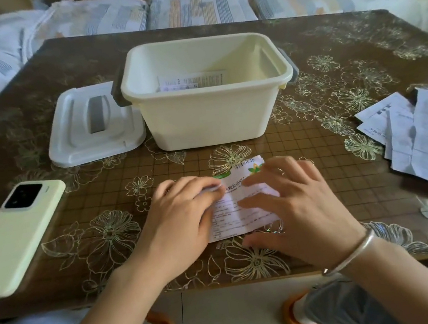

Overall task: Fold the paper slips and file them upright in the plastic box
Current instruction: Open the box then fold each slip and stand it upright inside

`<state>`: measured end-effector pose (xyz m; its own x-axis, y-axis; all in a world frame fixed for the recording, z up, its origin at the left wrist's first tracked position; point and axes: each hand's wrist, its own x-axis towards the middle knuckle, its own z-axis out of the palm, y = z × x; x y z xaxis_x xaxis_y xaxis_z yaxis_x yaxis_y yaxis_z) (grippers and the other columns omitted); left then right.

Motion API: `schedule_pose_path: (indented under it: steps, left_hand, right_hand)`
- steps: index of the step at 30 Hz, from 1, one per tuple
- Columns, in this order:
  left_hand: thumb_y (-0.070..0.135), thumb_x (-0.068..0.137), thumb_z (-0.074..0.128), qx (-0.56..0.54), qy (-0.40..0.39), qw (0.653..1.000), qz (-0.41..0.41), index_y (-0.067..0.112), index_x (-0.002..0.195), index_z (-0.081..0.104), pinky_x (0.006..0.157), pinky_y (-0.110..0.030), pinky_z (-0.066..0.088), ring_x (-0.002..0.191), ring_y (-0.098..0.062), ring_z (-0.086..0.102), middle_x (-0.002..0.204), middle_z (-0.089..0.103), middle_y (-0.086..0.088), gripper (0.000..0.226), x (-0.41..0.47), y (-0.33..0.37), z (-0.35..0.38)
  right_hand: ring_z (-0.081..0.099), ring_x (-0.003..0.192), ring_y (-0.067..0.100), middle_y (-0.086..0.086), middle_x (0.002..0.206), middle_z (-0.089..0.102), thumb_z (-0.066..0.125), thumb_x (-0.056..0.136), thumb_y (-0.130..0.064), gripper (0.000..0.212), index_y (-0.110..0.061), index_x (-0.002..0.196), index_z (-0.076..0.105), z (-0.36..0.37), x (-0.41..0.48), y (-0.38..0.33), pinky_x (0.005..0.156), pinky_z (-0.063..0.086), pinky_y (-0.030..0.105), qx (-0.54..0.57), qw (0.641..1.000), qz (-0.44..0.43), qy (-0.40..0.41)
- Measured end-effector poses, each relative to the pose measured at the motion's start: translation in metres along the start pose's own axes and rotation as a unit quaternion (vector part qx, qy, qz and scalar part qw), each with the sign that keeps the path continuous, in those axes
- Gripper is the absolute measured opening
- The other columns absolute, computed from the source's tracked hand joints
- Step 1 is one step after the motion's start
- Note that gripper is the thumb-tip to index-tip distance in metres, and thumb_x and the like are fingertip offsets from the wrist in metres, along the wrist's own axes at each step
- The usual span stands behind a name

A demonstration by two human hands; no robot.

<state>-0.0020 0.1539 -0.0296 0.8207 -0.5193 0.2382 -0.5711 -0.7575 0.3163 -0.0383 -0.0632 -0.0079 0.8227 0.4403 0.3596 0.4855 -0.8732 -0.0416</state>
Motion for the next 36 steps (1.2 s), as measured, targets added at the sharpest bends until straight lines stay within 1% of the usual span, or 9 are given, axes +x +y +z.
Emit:
schedule_pose_path:
  steps: [8,14,17,21,24,26,28,31,36]
  left_hand:
    - [0.009,0.085,0.034,-0.120,0.015,0.992,-0.048,0.030,0.119,0.069,0.098,-0.035,0.032,0.116,-0.006,0.048,0.121,0.057,0.026,0.053,0.010,-0.013,0.000]
    - [-0.010,0.093,0.039,-0.194,0.038,0.977,-0.080,0.031,0.118,0.069,0.103,-0.042,0.041,0.113,-0.005,0.054,0.109,0.055,0.031,0.056,0.010,-0.014,-0.001]
    - [-0.004,0.098,0.036,-0.244,0.026,0.964,-0.103,0.029,0.122,0.066,0.106,-0.032,0.039,0.115,0.003,0.054,0.114,0.064,0.024,0.050,0.008,-0.012,-0.004]
    - [0.021,0.104,0.034,-0.316,0.016,0.940,-0.124,0.032,0.127,0.060,0.092,-0.030,0.044,0.107,-0.021,0.065,0.116,0.067,0.022,0.036,0.005,-0.012,-0.007]
    - [0.064,0.095,0.033,-0.390,0.038,0.912,-0.119,0.029,0.132,0.054,0.098,-0.009,0.036,0.120,0.005,0.053,0.124,0.064,0.019,0.055,0.003,-0.011,-0.015]
    - [0.081,0.080,0.041,-0.424,0.063,0.896,-0.114,0.026,0.139,0.047,0.100,-0.012,0.040,0.124,0.003,0.052,0.133,0.059,0.016,0.081,0.002,-0.013,-0.020]
    - [0.079,0.072,0.056,-0.473,0.048,0.872,-0.117,0.022,0.139,0.046,0.100,-0.018,0.045,0.123,-0.003,0.055,0.134,0.060,0.011,0.088,0.001,-0.010,-0.025]
    - [0.051,0.076,0.068,-0.532,-0.010,0.834,-0.145,0.018,0.125,0.058,0.091,-0.019,0.051,0.109,-0.010,0.066,0.116,0.071,0.004,0.060,0.002,0.004,-0.030]
    - [0.021,0.089,0.067,-0.481,0.005,0.854,-0.196,0.019,0.102,0.071,0.063,-0.029,0.053,0.082,-0.016,0.071,0.092,0.076,0.003,0.013,0.006,0.018,-0.031]
  right_hand:
    - [0.068,0.089,0.021,-0.002,0.101,0.072,0.057,0.088,-0.049,0.036,-0.018,0.094,0.073,0.015,0.001,0.002,0.068,0.056,0.035,0.031,0.995,-0.090,0.032]
    - [0.067,0.068,0.018,-0.004,0.078,0.068,0.052,0.082,-0.017,0.017,-0.015,0.087,0.068,0.010,0.001,-0.015,0.044,0.048,0.029,-0.006,0.997,-0.060,0.051]
    - [0.064,0.067,0.017,-0.004,0.080,0.065,0.057,0.073,-0.021,0.015,-0.018,0.083,0.067,0.013,-0.002,-0.033,0.044,0.045,0.028,-0.013,1.000,0.013,0.025]
    - [0.062,0.060,0.016,-0.008,0.072,0.063,0.058,0.080,-0.022,0.007,-0.022,0.081,0.065,0.014,-0.002,-0.037,0.041,0.044,0.029,0.005,0.996,0.073,0.040]
    - [0.051,0.045,0.013,-0.010,0.054,0.054,0.055,0.089,-0.027,0.016,-0.025,0.076,0.064,0.004,0.000,-0.021,0.041,0.039,0.025,0.096,0.981,0.141,0.096]
    - [0.046,0.046,0.009,-0.005,0.053,0.052,0.058,0.093,-0.029,0.024,-0.023,0.070,0.059,-0.005,0.002,-0.011,0.046,0.038,0.025,0.262,0.937,0.199,0.114]
    - [0.059,0.060,0.022,0.010,0.068,0.065,0.062,0.089,-0.036,0.022,-0.018,0.079,0.066,-0.019,0.006,-0.007,0.056,0.050,0.036,0.484,0.828,0.267,0.092]
    - [0.071,0.083,0.024,0.009,0.088,0.074,0.061,0.080,-0.028,0.025,-0.009,0.096,0.069,-0.026,0.009,-0.004,0.068,0.060,0.036,0.647,0.681,0.342,0.040]
    - [0.072,0.083,0.018,0.007,0.090,0.075,0.059,0.088,-0.018,0.016,-0.009,0.098,0.069,-0.022,0.009,-0.004,0.066,0.060,0.030,0.620,0.683,0.385,0.008]
